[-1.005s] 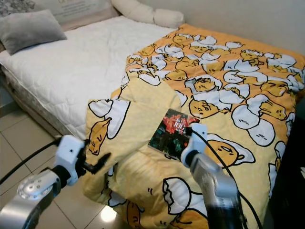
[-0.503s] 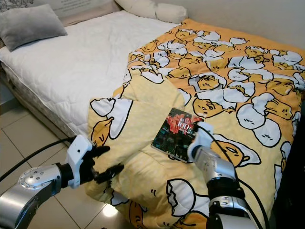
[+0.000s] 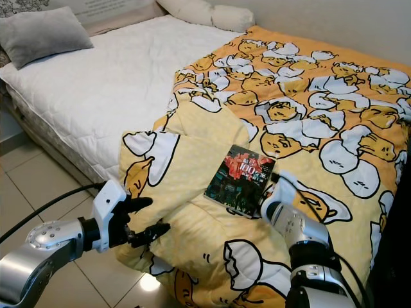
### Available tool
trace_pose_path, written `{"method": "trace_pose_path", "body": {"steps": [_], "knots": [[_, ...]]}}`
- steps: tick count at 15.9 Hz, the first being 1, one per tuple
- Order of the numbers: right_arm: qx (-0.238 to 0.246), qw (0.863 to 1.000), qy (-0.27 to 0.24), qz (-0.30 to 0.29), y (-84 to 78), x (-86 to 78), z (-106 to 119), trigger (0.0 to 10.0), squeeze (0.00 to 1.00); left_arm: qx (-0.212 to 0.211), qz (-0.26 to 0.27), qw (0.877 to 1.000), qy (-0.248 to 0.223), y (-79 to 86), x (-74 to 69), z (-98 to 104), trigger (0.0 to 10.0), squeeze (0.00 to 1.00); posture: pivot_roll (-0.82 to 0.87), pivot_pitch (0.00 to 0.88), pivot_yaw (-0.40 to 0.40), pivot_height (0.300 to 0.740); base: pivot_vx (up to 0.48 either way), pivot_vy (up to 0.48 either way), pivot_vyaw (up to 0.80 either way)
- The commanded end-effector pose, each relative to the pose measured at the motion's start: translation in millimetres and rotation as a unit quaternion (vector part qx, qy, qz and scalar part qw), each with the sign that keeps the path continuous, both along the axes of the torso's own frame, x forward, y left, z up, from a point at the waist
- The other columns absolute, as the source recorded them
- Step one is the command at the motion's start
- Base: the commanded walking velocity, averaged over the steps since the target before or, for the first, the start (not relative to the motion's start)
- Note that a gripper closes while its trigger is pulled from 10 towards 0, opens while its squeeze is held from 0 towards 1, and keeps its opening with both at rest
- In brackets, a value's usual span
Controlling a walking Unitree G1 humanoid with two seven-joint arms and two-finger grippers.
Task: Clean up the room
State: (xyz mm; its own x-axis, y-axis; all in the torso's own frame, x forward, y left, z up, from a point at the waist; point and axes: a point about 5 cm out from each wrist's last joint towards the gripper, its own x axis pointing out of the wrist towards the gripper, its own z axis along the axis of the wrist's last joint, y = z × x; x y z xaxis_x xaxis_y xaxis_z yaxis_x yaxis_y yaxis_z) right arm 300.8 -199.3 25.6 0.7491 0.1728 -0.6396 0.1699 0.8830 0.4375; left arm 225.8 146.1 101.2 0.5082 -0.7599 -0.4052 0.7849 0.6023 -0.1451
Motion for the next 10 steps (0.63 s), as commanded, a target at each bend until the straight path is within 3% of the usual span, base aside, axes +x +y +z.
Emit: {"method": "trace_pose_path", "body": {"steps": [1,4,10], "knots": [[0.016,1.000,-0.002,-0.006,-0.7,1.1,2,10.0,0.00,0.001,-0.004,1.000,0.007,-0.6,0.3,0,10.0,0.47,-0.15,0.000,0.023,0.740,0.000,0.000,0.00],[0.072,0.997,-0.003,-0.004,0.8,-1.4,4,10.0,0.00,0.017,-0.002,1.000,-0.007,-0.6,0.9,-1,10.0,0.46,-0.15,0.000,0.015,0.740,0.000,0.000,0.00],[0.090,0.994,0.040,0.056,19.8,-14.3,-16,10.0,0.00,0.020,-0.003,1.000,-0.013,-2.7,0.1,-2,10.0,0.47,-0.13,0.000,0.007,0.740,0.000,0.000,0.00]]}}
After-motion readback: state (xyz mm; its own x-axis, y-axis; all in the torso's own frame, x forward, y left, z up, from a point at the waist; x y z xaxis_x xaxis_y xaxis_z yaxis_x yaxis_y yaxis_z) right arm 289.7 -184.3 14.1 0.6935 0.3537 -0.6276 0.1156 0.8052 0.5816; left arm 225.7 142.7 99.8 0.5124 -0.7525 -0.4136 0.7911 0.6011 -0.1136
